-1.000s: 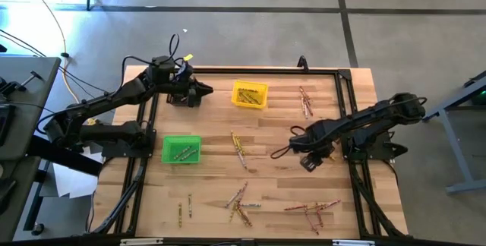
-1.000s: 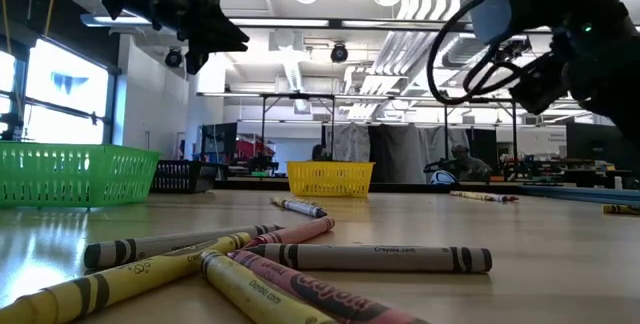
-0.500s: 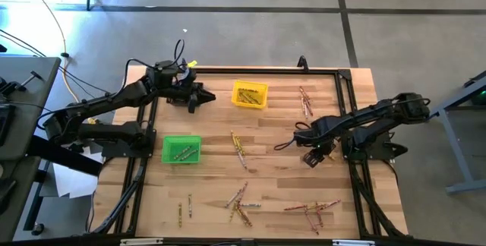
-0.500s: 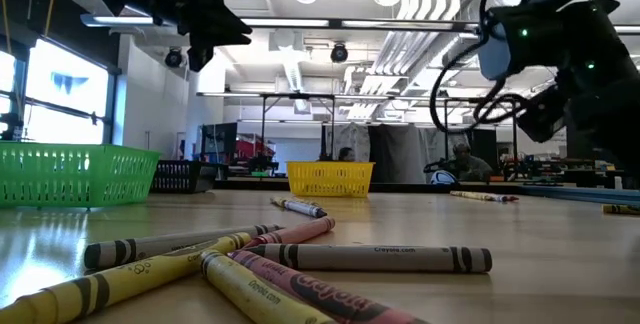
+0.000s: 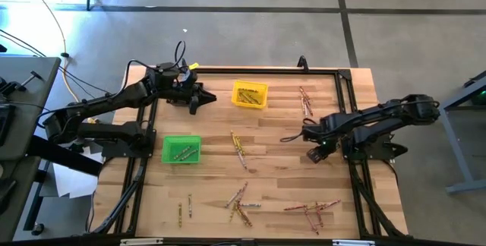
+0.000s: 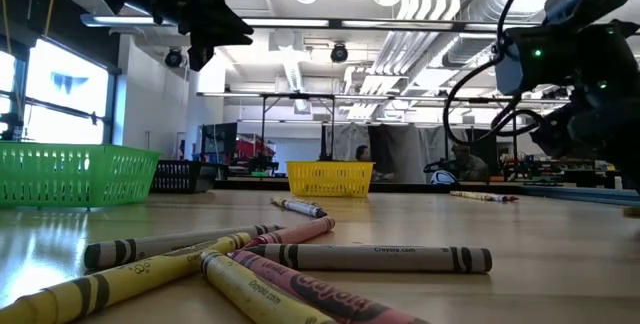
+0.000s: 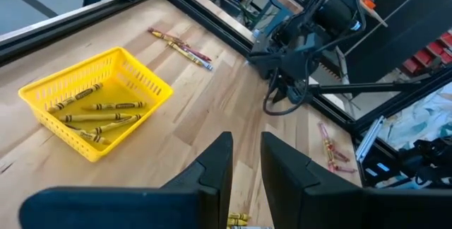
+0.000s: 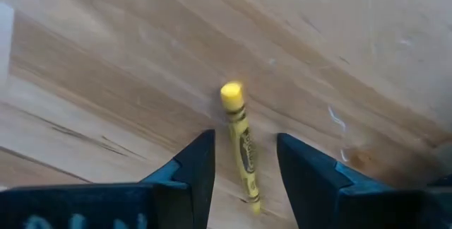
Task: Sort crayons
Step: Put the yellow crayon into the yellow bin
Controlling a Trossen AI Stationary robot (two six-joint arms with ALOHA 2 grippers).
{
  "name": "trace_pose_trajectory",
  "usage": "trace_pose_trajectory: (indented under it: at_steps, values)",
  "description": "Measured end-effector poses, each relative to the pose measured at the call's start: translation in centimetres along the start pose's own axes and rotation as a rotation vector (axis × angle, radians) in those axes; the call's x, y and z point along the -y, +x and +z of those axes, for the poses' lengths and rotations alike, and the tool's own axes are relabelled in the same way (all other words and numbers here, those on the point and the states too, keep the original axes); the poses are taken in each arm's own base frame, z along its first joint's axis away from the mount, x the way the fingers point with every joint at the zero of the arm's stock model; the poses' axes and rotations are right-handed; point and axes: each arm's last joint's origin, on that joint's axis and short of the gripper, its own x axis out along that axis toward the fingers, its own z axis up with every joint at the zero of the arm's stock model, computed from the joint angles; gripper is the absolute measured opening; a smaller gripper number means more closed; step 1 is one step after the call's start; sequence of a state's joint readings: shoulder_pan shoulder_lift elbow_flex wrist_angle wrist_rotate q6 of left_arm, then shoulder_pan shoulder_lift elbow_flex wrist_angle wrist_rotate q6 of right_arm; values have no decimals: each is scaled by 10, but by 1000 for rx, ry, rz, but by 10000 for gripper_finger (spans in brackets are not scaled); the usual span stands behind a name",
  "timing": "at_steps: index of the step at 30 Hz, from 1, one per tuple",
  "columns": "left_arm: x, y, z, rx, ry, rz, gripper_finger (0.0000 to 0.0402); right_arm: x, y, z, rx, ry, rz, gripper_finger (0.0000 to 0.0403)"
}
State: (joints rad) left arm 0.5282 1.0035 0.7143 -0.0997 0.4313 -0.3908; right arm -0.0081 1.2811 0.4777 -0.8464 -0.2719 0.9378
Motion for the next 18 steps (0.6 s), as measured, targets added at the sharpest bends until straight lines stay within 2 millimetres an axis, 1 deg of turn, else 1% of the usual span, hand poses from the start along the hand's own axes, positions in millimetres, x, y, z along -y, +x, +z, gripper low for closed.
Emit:
trace_pose_trajectory:
  at_steps: [3,7,9,12,16,18]
  values:
    - [0,0,0,0,0,0,60,4,4,0,-12,11,15,141]
    - [0,0,0,0,-1,1,60,3,4,1,-12,11,20,141]
    - [0,0,0,0,0,1,60,3,3,1,-11,14,21,133]
    - [0,0,0,6,0,16,60,1,3,1,-10,15,34,100]
    - [-2,0,1,22,0,55,60,-1,3,2,-8,22,55,25]
    - [-2,0,1,23,0,57,60,0,3,2,-9,24,54,11]
